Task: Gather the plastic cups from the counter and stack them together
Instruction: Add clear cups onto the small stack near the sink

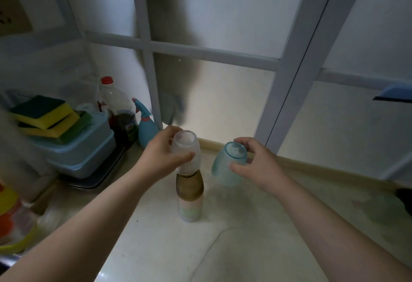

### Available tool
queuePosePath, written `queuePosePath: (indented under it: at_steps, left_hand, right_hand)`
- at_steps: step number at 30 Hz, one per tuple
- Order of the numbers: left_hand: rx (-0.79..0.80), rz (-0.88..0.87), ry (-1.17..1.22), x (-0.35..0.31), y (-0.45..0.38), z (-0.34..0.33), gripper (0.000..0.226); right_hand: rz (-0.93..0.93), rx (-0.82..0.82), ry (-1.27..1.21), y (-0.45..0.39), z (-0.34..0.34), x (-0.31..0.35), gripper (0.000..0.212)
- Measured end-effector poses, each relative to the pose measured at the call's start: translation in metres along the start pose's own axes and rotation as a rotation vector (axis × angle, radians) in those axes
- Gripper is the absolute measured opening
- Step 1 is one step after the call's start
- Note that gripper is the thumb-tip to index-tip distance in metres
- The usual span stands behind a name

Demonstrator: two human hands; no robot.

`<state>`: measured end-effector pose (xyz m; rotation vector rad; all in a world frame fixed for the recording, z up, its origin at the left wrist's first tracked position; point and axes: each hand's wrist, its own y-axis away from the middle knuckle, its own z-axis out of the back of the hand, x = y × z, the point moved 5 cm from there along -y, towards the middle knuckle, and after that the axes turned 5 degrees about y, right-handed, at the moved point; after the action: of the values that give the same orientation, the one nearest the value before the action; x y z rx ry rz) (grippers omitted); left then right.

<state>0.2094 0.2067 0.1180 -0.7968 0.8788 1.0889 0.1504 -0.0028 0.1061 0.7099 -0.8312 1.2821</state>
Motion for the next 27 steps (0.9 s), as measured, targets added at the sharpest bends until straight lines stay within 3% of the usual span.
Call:
queuePosePath:
  at_steps: [16,21,23,27]
  left_hand:
    - [0.112,0.073,-0.042,0.043,0.005,-0.029,0.058]
    - [0.166,0.118,-0.017,0.043,0.006,-0.026,0.075]
    - [0.154,0.101,-0.04,0.043,0.007,-0.021,0.079]
    - [0.059,0.021,-0.133,0.036,0.008,0.002,0.065]
  right_hand:
    - [0.083,-0.047,-0.015,-0.002,-0.006,0.036,0.049]
    - [0.12,-0.026,-0.031,-0.007,-0.014,0.051,0.051]
    - [0.127,-0.007,-0.032,-0.011,-0.017,0.055,0.051]
    - [0.12,0.028,-0.04,-0.023,-0.026,0.06,0.051]
